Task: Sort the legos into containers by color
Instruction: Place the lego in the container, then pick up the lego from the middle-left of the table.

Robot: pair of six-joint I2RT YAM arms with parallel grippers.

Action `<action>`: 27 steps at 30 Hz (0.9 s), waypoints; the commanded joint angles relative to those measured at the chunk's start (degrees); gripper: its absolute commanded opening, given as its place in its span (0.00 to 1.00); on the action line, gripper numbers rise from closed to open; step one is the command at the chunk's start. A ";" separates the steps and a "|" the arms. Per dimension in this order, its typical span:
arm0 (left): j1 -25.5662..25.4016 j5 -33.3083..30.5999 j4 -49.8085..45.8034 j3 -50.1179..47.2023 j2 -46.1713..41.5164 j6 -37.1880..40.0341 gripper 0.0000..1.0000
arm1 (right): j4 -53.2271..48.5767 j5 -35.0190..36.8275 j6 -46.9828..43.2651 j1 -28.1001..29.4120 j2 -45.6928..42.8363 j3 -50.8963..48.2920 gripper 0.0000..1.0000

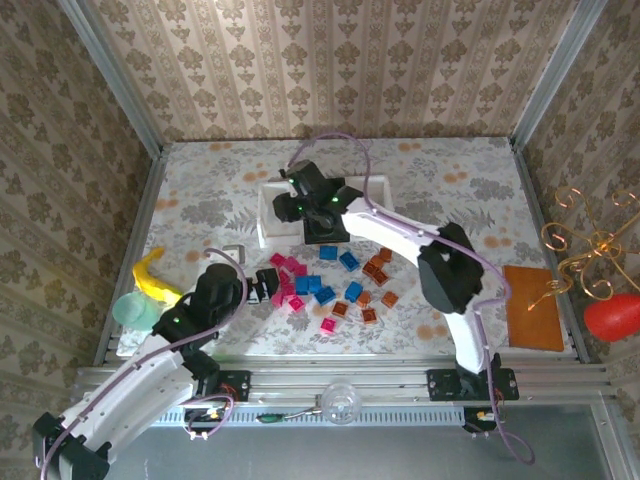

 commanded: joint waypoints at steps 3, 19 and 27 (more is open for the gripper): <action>0.44 2.35 -3.15 -1.18 0.16 -0.97 0.87 | -5.70 -0.19 2.08 -0.29 9.42 13.14 0.36; -2.72 9.80 -0.95 -2.53 9.99 -1.67 0.68 | 0.51 -2.36 5.66 -1.15 -2.24 1.63 0.67; -4.91 10.68 1.56 -2.24 17.75 -1.58 0.61 | 7.02 -1.53 6.03 -1.14 -16.93 -18.90 0.67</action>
